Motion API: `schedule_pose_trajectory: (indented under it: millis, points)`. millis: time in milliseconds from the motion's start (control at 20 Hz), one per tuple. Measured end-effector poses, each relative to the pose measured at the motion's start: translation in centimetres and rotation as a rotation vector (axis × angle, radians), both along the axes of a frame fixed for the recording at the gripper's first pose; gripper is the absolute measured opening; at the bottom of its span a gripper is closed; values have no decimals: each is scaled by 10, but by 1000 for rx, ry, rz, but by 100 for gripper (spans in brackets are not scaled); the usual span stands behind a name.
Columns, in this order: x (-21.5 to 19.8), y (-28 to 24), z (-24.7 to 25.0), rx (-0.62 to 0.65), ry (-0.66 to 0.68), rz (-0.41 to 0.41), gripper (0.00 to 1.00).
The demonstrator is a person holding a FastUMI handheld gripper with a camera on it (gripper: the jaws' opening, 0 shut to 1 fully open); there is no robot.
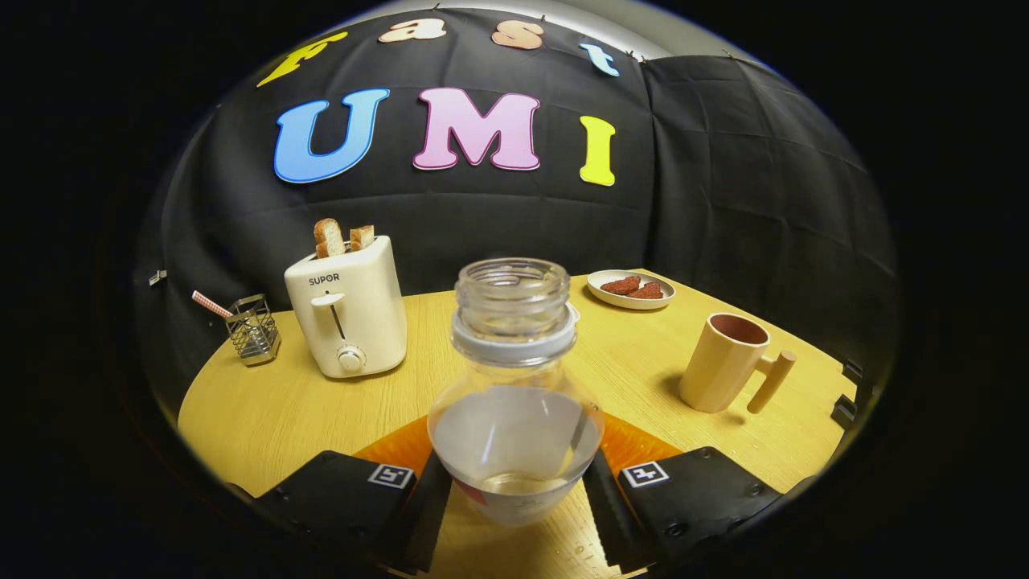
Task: Take the bottle from table, then pour the juice into the cup, finally place the bottle on the coaster
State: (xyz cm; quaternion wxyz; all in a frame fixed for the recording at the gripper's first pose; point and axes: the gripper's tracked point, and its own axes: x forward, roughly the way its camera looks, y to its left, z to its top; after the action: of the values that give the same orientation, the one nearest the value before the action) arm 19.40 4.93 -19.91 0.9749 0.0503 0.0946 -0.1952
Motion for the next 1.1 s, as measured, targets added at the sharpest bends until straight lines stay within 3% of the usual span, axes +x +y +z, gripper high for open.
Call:
schedule_pose_trajectory:
  millis: [100, 350, 600, 900, 1100]
  points:
    - [-5, -3, 2, 10, 0, -10, 77]
    - [-9, 2, 34, 62, -59, 73, 74]
    - [-23, -23, 60, 114, -63, 58, 74]
    - [-24, -34, 78, 378, -93, 147, 73]
    - [-25, -65, 88, 535, -127, 115, 73]
